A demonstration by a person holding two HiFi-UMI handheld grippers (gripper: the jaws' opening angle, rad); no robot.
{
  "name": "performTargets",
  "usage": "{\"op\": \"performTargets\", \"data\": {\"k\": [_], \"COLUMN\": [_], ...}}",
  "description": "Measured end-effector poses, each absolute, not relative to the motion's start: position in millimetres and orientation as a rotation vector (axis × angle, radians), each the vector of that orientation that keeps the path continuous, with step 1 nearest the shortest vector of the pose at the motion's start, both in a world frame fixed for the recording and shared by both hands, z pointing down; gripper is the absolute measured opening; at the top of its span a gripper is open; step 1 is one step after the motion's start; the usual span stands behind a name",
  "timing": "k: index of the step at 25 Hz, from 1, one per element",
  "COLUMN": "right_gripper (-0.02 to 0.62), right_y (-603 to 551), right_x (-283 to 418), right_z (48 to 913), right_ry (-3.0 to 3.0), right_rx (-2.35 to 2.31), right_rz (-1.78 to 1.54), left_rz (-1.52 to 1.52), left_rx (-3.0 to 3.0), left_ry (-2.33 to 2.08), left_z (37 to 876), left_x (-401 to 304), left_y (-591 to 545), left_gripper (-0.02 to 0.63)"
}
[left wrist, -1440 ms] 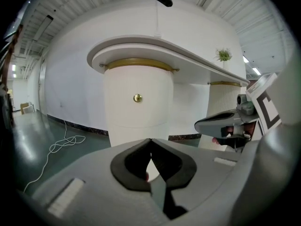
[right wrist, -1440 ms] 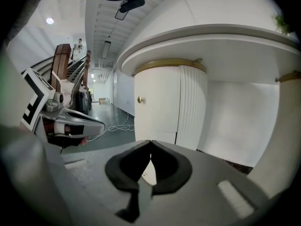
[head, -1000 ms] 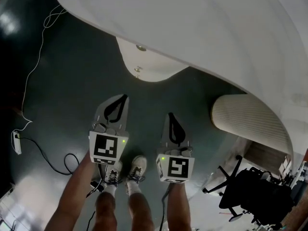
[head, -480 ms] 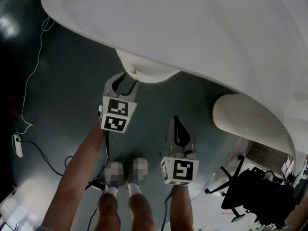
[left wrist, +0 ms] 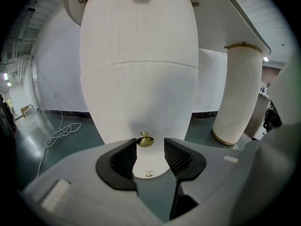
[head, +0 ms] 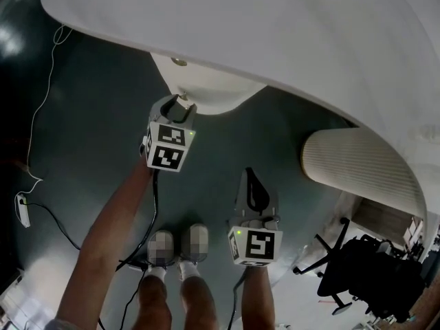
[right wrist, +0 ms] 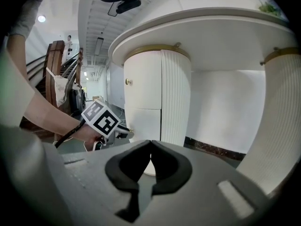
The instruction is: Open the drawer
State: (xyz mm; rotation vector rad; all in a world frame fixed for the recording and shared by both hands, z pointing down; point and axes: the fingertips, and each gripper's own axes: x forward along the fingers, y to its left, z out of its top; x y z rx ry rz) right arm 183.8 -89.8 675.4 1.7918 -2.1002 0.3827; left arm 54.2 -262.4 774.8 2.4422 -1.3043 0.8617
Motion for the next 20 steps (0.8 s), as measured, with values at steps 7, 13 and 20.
{"op": "performTargets", "data": {"k": [7,13,20], "right_gripper": [0.003,0.003,0.002], "right_y": [-88.2,-85.6,-86.8], "right_x": [190.2,191.9,188.7], "right_z": [676.1,674.2,671.2], "right_ry": [-2.085,-2.085,-2.081], "right_rx": [1.797,1.797,1.791], "right_rz": [0.381,0.380,0.388], "left_rz": [0.893,0.864,0.853], "left_rx": [2.444,2.463,2.475], "left_ry": [-1.336,-1.316,-1.303], "left_z": [774.0,770.5,770.7], "left_x": [47.5,50.5,37.4], "left_y": [-272.5,-268.3,-244.6], "left_gripper": [0.118,0.114,0.114]}}
